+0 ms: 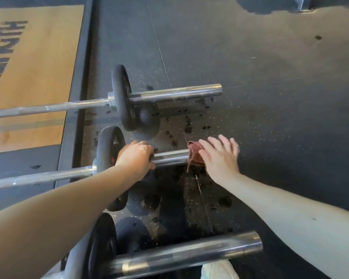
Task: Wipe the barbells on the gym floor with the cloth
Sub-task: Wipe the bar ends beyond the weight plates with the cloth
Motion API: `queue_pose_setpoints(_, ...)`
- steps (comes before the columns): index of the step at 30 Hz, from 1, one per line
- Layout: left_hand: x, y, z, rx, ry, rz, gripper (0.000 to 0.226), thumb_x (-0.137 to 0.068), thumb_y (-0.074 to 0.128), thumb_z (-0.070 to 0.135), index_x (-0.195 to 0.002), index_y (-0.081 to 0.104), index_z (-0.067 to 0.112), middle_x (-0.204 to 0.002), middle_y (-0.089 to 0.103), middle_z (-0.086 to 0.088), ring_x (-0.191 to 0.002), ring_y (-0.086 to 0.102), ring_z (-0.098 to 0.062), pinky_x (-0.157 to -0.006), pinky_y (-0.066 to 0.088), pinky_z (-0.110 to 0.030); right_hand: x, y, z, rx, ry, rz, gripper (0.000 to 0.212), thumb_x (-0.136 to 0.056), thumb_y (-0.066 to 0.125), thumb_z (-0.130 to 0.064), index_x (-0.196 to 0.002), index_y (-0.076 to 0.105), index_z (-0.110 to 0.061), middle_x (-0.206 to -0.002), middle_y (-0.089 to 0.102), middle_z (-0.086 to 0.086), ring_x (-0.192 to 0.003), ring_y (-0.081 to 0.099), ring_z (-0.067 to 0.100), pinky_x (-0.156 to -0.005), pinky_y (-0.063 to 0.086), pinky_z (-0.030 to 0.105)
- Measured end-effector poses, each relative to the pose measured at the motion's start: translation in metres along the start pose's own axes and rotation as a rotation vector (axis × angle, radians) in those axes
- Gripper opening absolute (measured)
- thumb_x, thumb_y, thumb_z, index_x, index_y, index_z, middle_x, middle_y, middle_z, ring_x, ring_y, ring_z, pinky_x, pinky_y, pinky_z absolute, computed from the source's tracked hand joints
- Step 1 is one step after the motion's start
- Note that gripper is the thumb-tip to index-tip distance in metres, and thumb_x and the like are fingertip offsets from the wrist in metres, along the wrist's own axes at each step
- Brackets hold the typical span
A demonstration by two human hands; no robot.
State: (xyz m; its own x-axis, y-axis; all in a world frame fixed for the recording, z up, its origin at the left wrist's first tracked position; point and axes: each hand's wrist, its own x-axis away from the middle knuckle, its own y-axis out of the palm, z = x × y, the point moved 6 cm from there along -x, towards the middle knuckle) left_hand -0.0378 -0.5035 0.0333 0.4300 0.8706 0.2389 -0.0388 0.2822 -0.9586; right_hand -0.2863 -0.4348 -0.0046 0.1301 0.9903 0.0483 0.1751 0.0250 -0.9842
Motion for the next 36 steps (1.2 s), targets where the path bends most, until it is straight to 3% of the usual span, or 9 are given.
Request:
queue_pose_setpoints(3,-0.001,0.002,0.001,-0.002,0.003,0.002,0.035,-0.088,0.076,0.037,-0.12,0.069,0.027,-0.101,0.054,0.01,-0.104,0.05,-0.016,-0.078,0.039,-0.029,0.003,0.004,-0.028,-0.022,0.117,-0.025,0.05,-0.106,0.02,-0.052,-0.152,0.037,-0.042,-0.155,0.042,-0.008,-0.153,0.016,0.03,-0.124,-0.003,0.06)
queue_pose_setpoints(9,0.002,0.003,0.003,-0.021,-0.029,0.043,0.035,-0.09,0.075,0.032,-0.124,0.067,0.024,-0.113,0.059,0.006,-0.113,0.051,-0.018,-0.084,0.046,-0.031,0.003,0.016,-0.084,-0.156,-0.255,0.03,0.04,-0.105,0.047,-0.036,-0.145,0.051,-0.035,-0.14,0.055,-0.01,-0.138,0.042,0.018,-0.125,0.011,0.046)
queue_pose_setpoints(13,0.001,0.005,0.004,-0.007,0.013,0.037,0.035,-0.09,0.075,0.035,-0.123,0.067,0.024,-0.107,0.055,0.007,-0.106,0.049,-0.017,-0.077,0.043,-0.03,0.007,-0.004,0.034,-0.152,0.05,0.167,0.037,-0.108,0.039,-0.033,-0.136,0.062,-0.028,-0.14,0.06,-0.008,-0.142,0.041,0.02,-0.126,0.009,0.047)
queue_pose_setpoints(16,0.003,0.005,0.003,-0.004,0.012,0.061,0.034,-0.09,0.074,0.035,-0.12,0.067,0.023,-0.106,0.056,0.006,-0.106,0.05,-0.018,-0.079,0.045,-0.032,0.0,0.001,0.0,-0.159,0.215,0.193,0.031,-0.107,0.04,-0.032,-0.124,0.066,-0.032,-0.134,0.061,-0.012,-0.142,0.038,0.019,-0.126,0.005,0.051)
queue_pose_setpoints(20,0.003,0.007,0.002,-0.04,-0.02,0.096,0.033,-0.09,0.075,0.032,-0.121,0.068,0.022,-0.113,0.059,0.005,-0.108,0.052,-0.018,-0.084,0.048,-0.032,0.004,0.024,-0.115,-0.166,-0.096,0.199,0.027,-0.104,0.049,-0.034,-0.129,0.058,-0.036,-0.134,0.058,-0.014,-0.136,0.042,0.017,-0.124,0.014,0.053)
queue_pose_setpoints(23,0.001,0.01,0.002,-0.024,-0.018,0.078,0.036,-0.09,0.076,0.033,-0.123,0.067,0.023,-0.113,0.059,0.005,-0.108,0.052,-0.019,-0.084,0.047,-0.032,0.004,0.021,-0.088,-0.135,-0.253,0.139,0.035,-0.105,0.048,-0.035,-0.14,0.052,-0.033,-0.138,0.055,-0.011,-0.136,0.042,0.015,-0.124,0.015,0.044)
queue_pose_setpoints(28,-0.004,0.012,-0.002,0.024,0.014,0.07,0.033,-0.088,0.076,0.037,-0.117,0.067,0.024,-0.101,0.048,0.009,-0.099,0.047,-0.017,-0.076,0.038,-0.03,0.0,0.0,0.036,-0.132,0.126,0.191,0.038,-0.109,0.029,-0.037,-0.129,0.061,-0.03,-0.134,0.058,-0.011,-0.139,0.038,0.017,-0.124,0.015,0.048)
queue_pose_setpoints(31,-0.001,0.015,-0.003,0.018,0.019,0.08,0.031,-0.089,0.076,0.037,-0.115,0.067,0.023,-0.101,0.05,0.009,-0.098,0.047,-0.017,-0.078,0.04,-0.031,0.001,0.001,0.009,-0.199,0.375,0.218,0.036,-0.107,0.031,-0.038,-0.121,0.064,-0.033,-0.139,0.055,-0.011,-0.148,0.026,0.02,-0.124,0.007,0.058)
queue_pose_setpoints(36,0.002,0.018,-0.005,-0.018,-0.014,0.125,0.034,-0.088,0.077,0.036,-0.118,0.068,0.023,-0.109,0.06,0.005,-0.1,0.049,-0.017,-0.083,0.046,-0.032,0.02,0.027,-0.096,-0.101,-0.036,0.178,0.042,-0.102,0.052,-0.037,-0.144,0.044,-0.037,-0.149,0.042,-0.008,-0.149,0.026,0.024,-0.124,0.005,0.059)
